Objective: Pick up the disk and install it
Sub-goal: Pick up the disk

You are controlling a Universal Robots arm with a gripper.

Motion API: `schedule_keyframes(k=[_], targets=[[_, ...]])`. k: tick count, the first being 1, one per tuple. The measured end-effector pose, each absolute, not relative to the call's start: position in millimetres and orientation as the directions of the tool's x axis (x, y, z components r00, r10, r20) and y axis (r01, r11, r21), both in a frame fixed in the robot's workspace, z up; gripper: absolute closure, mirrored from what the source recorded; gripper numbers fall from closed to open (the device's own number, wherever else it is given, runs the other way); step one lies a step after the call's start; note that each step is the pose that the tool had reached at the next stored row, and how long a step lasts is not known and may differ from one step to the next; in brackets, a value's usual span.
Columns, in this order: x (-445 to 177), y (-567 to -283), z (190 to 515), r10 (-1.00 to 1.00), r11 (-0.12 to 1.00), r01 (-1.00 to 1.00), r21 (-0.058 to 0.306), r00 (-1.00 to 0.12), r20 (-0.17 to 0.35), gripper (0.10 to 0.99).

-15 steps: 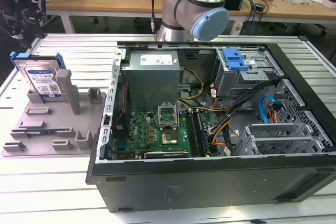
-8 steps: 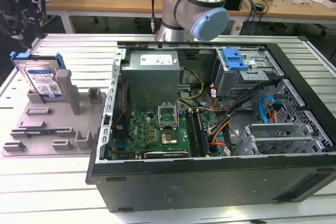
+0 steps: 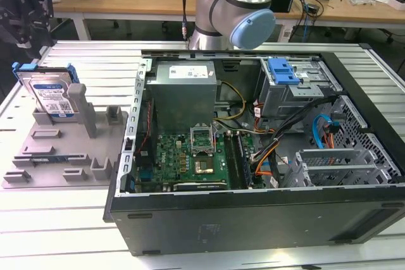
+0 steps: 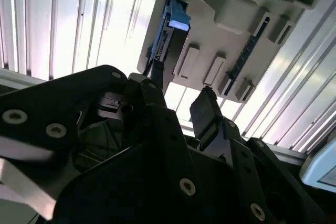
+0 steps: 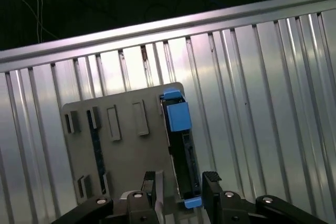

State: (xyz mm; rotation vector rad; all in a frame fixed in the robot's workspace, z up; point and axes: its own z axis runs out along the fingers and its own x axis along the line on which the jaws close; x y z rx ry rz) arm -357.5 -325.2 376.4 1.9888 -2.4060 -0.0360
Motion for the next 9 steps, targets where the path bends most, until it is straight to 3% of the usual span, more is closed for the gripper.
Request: schedule_keyframes(k=[9], targets=[[-377,-314,374,-0.987,0.163,-0.986,0.025,-0.163,0.000,0.604]])
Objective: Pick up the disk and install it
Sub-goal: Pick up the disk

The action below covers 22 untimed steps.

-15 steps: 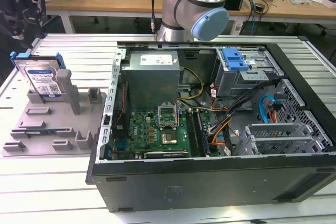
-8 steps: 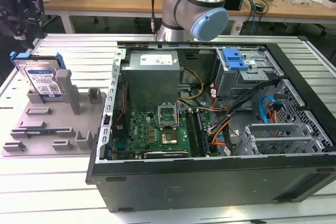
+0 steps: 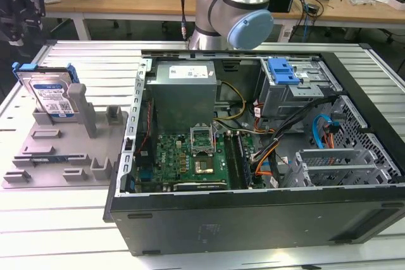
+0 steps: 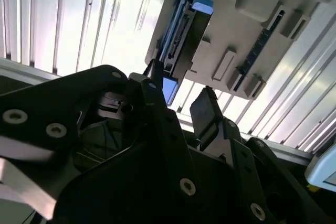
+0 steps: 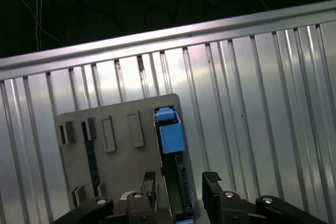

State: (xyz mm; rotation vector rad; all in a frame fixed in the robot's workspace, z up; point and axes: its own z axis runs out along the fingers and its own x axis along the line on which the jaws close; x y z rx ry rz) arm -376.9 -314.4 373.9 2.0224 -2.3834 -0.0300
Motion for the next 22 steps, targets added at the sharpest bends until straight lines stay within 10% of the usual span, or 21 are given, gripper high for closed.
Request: schedule_keyframes(k=[22], targets=[[-399,-314,357,-0.999,0.032,-0.999,0.025,-0.032,0.000,0.604]])
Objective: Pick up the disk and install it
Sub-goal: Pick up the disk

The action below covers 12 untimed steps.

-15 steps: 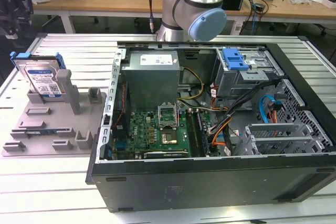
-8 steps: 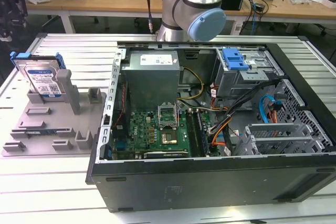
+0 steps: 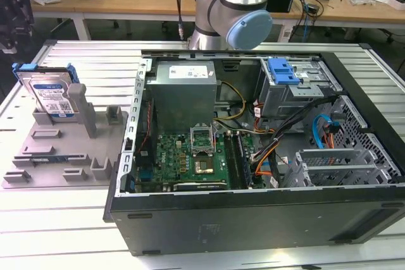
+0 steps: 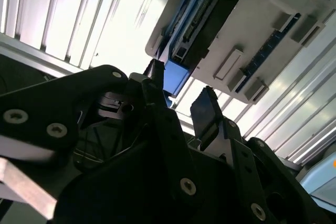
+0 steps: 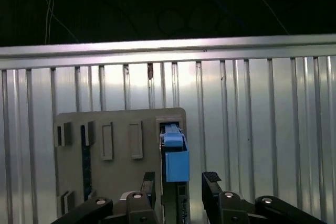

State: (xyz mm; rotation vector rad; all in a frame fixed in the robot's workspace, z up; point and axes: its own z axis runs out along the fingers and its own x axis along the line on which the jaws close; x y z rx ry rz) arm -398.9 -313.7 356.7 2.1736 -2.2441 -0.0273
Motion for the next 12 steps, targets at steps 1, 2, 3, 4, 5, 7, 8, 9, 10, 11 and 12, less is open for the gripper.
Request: schedule_keyframes(k=[1,2,3,4,5,7,8,9,10,11,12], targets=[[-399,-314,355,-1.000,0.023,-0.999,0.025,-0.023,0.000,0.604],[-399,-314,354,-1.000,0.019,-1.000,0.025,-0.019,0.000,0.604],[-399,-314,353,-1.000,0.015,-1.000,0.025,-0.015,0.000,0.604],[-399,-314,353,-1.000,0.010,-1.000,0.025,-0.010,0.000,0.604],[-399,-314,351,-1.000,0.004,-1.000,0.025,-0.004,0.000,0.604],[-399,-314,350,-1.000,-0.003,-1.000,0.025,0.003,0.000,0.604],[-400,-314,349,-1.000,-0.005,-1.000,0.025,0.005,0.000,0.604],[-400,-314,348,-1.000,-0.008,-1.000,0.025,0.008,0.000,0.604],[-400,-314,348,-1.000,-0.010,-1.000,0.025,0.010,0.000,0.604],[-401,-314,346,-1.000,-0.014,-1.000,0.025,0.014,0.000,0.604],[-401,-314,345,-1.000,-0.017,-1.000,0.025,0.017,0.000,0.604]])
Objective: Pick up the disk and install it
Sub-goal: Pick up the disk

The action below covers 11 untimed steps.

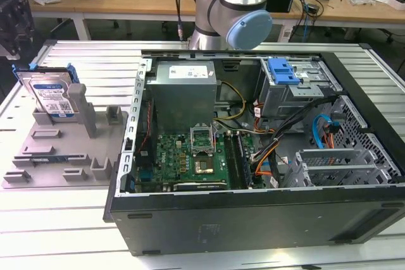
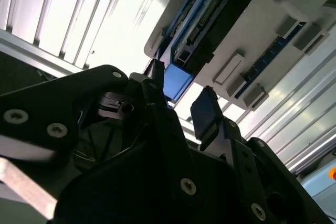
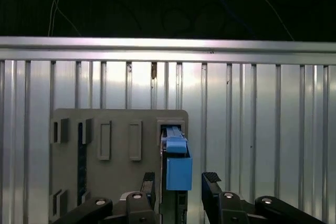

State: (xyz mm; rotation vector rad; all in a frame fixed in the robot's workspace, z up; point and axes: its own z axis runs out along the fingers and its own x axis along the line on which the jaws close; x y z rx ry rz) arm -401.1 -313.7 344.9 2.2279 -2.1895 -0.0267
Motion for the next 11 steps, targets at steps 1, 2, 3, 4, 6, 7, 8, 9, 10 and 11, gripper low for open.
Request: schedule_keyframes(k=[1,2,3,4,6,7,8,9,10,11], targets=[[-401.2,-313.7,343.9,-1.000,-0.020,-0.999,0.025,0.020,0.000,0.604],[-401.3,-313.7,342.8,-1.000,-0.024,-0.999,0.025,0.024,0.000,0.604],[-401.4,-313.7,342.2,-1.000,-0.026,-0.999,0.025,0.026,0.000,0.604],[-401.4,-313.7,341.5,-1.000,-0.028,-0.999,0.025,0.028,0.000,0.604],[-401.5,-313.7,339.7,-0.999,-0.033,-0.999,0.025,0.033,0.000,0.604],[-401.6,-313.7,338.9,-0.999,-0.036,-0.999,0.025,0.036,0.000,0.604],[-401.6,-313.7,338.2,-0.999,-0.038,-0.999,0.025,0.038,0.000,0.604],[-401.6,-313.7,337.2,-0.999,-0.041,-0.999,0.025,0.041,0.000,0.604],[-401.7,-313.7,336.2,-0.999,-0.043,-0.999,0.025,0.043,0.000,0.604],[-401.7,-313.7,334.8,-0.999,-0.047,-0.999,0.025,0.047,0.000,0.604]])
